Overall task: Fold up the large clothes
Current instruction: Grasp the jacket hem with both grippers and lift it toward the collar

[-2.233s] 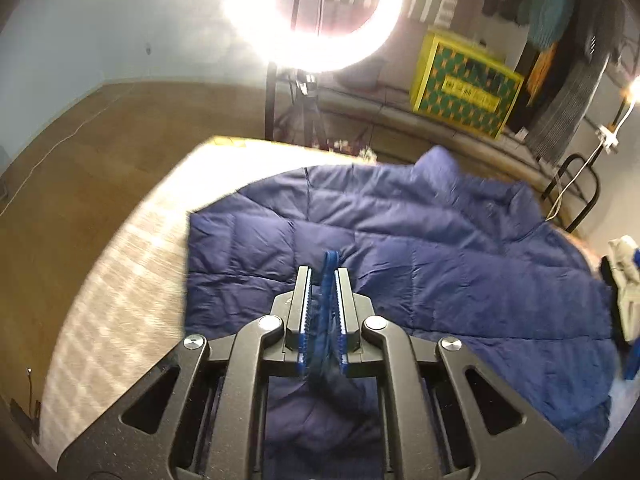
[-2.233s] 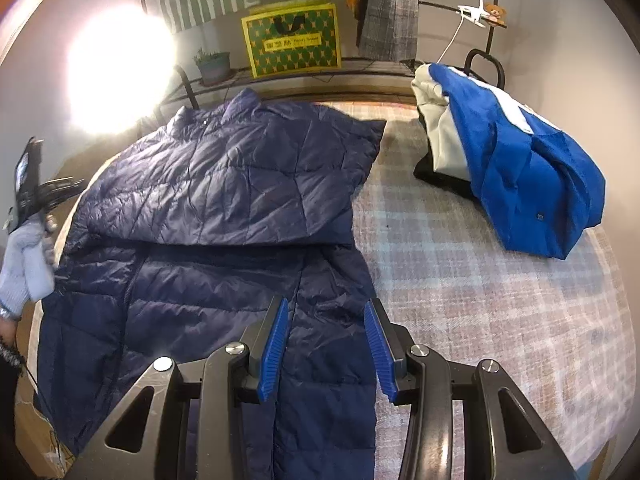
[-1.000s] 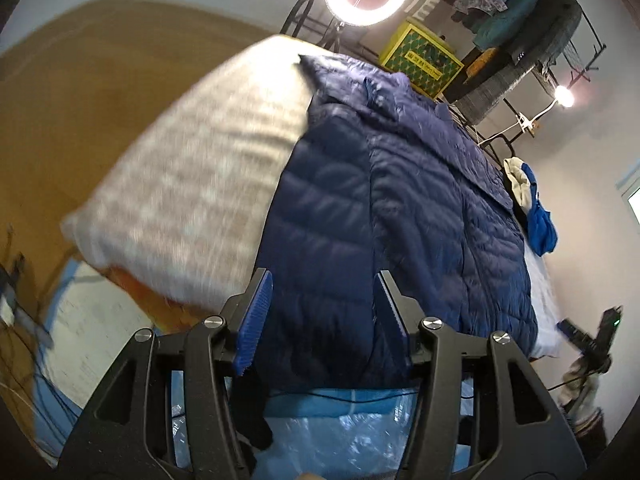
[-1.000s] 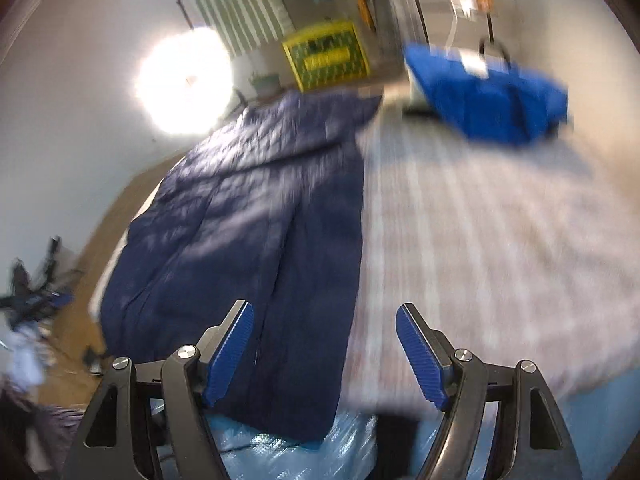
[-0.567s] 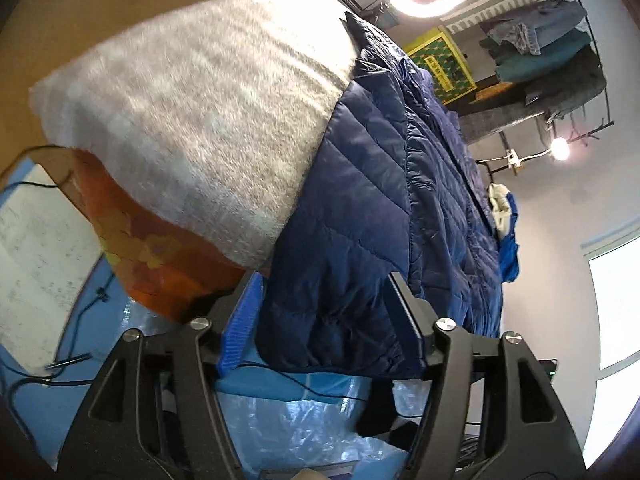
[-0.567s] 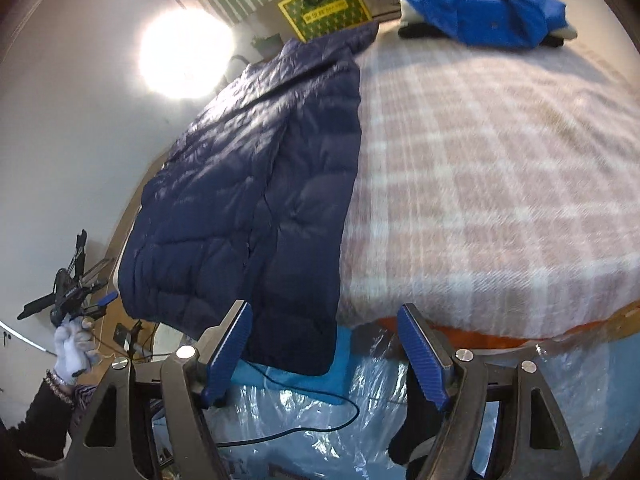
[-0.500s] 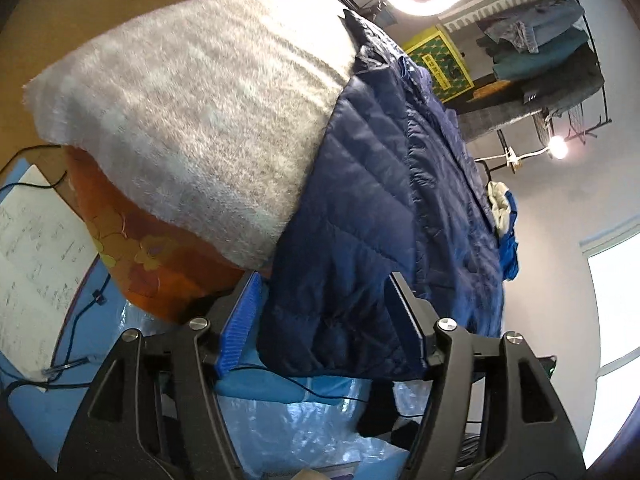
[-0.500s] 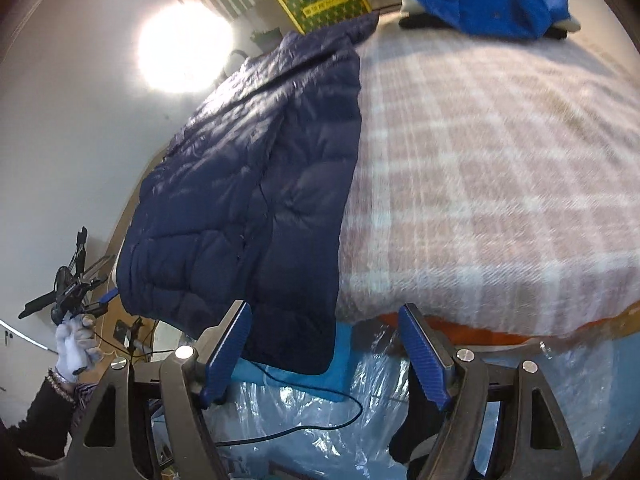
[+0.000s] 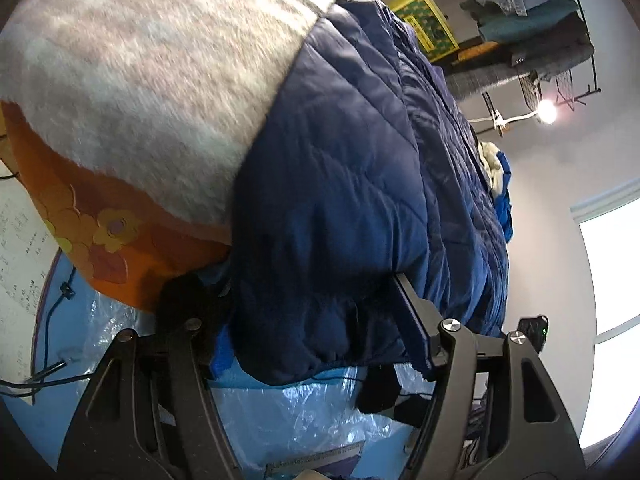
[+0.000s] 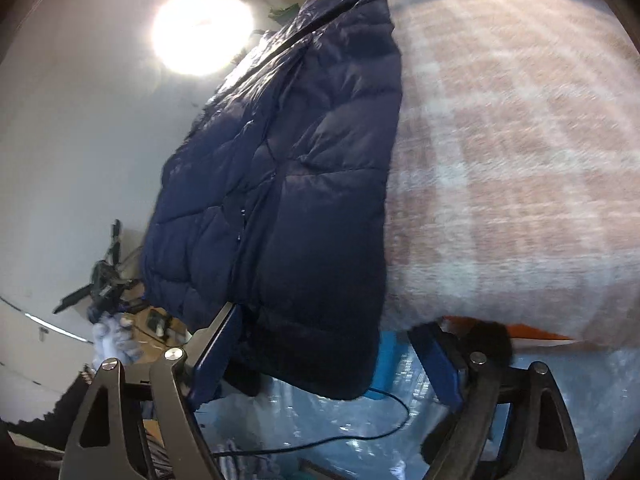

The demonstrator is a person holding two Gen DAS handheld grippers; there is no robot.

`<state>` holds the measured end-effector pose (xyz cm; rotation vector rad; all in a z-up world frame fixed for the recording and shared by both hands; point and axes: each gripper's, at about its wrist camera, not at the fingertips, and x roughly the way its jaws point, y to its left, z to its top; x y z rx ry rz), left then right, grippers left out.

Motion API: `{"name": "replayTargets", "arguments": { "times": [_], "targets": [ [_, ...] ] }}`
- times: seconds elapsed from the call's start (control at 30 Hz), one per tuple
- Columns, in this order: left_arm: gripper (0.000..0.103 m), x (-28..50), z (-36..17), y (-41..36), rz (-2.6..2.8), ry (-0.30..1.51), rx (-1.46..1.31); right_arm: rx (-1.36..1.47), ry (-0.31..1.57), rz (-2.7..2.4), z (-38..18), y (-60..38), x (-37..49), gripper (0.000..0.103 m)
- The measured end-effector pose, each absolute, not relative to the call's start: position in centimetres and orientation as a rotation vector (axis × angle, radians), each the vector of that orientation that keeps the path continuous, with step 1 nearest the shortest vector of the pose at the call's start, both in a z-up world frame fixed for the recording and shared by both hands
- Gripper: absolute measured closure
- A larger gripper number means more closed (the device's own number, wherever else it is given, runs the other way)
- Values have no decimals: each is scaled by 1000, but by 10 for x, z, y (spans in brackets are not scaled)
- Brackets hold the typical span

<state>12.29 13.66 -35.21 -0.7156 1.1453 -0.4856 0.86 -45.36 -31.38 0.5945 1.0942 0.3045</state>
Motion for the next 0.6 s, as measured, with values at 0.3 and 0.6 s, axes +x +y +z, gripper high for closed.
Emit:
{"name": "replayTargets", "arguments": {
  "times": [0.3, 0.6],
  "targets": [
    [93, 106, -330, 132, -510, 1144, -657, 650, 1096, 473, -309, -437, 21, 72],
    [98, 93, -267, 134, -526, 989, -669, 685, 1010, 496, -272, -438, 20, 93]
  ]
}}
